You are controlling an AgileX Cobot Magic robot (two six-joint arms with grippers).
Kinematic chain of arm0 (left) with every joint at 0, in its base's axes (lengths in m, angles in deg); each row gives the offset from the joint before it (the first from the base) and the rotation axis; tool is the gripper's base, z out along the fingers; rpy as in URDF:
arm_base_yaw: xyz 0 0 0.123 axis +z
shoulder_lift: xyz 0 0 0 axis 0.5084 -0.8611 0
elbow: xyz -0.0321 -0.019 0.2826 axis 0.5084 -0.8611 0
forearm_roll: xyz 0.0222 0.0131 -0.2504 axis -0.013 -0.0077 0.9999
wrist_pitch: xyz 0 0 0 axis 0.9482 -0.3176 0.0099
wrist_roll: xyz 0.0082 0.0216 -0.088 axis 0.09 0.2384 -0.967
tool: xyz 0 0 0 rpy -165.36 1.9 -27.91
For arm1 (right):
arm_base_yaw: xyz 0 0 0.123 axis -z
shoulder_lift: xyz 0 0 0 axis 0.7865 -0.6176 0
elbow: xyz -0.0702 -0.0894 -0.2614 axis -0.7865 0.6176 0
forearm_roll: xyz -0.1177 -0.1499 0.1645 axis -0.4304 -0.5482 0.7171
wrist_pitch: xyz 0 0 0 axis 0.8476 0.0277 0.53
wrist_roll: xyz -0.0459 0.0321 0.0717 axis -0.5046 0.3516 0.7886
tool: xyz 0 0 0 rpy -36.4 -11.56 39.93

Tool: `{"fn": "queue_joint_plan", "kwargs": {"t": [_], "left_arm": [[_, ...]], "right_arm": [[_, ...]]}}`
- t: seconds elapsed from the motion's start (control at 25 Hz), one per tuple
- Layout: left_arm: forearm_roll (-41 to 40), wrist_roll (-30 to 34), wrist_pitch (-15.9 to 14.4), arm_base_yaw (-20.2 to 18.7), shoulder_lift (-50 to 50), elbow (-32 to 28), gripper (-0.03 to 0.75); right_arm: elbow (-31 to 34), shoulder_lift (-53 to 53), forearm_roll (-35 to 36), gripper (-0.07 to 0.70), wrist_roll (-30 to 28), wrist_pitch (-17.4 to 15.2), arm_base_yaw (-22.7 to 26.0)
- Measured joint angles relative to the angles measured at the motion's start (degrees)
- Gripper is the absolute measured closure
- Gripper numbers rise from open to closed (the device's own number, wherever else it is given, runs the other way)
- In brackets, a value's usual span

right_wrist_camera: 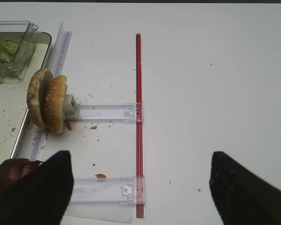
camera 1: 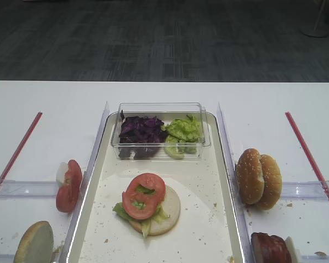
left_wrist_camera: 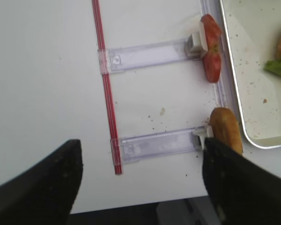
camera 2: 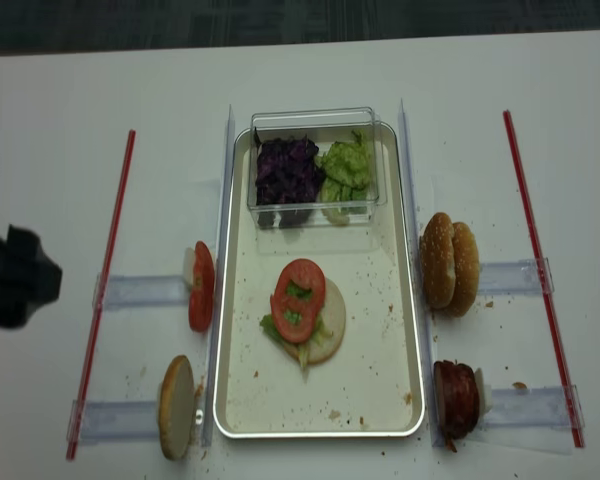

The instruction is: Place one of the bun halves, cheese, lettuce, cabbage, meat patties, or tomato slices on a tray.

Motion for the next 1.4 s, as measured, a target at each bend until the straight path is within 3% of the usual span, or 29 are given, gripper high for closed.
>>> {"fn": "queue_joint_plan", "kwargs": {"t": [0.52,0.96,1.4], "left_arm": [[1.53,-0.67,0.46,0.12,27.87,-17.39,0.223],[2.55,-0.93,0.35,0.19,43.03,-22.67,0.223],[2.57,-2.18,1.59,0.19,49.24,-23.78,0.223]], "right_arm": [[0.00,0.00,0.00,0.018,0.00,0.00,0.00],[0.00,0.00,0.00,0.018,0.00,0.00,0.00],[0.00,0.00,0.00,0.018,0.00,0.00,0.00]]}}
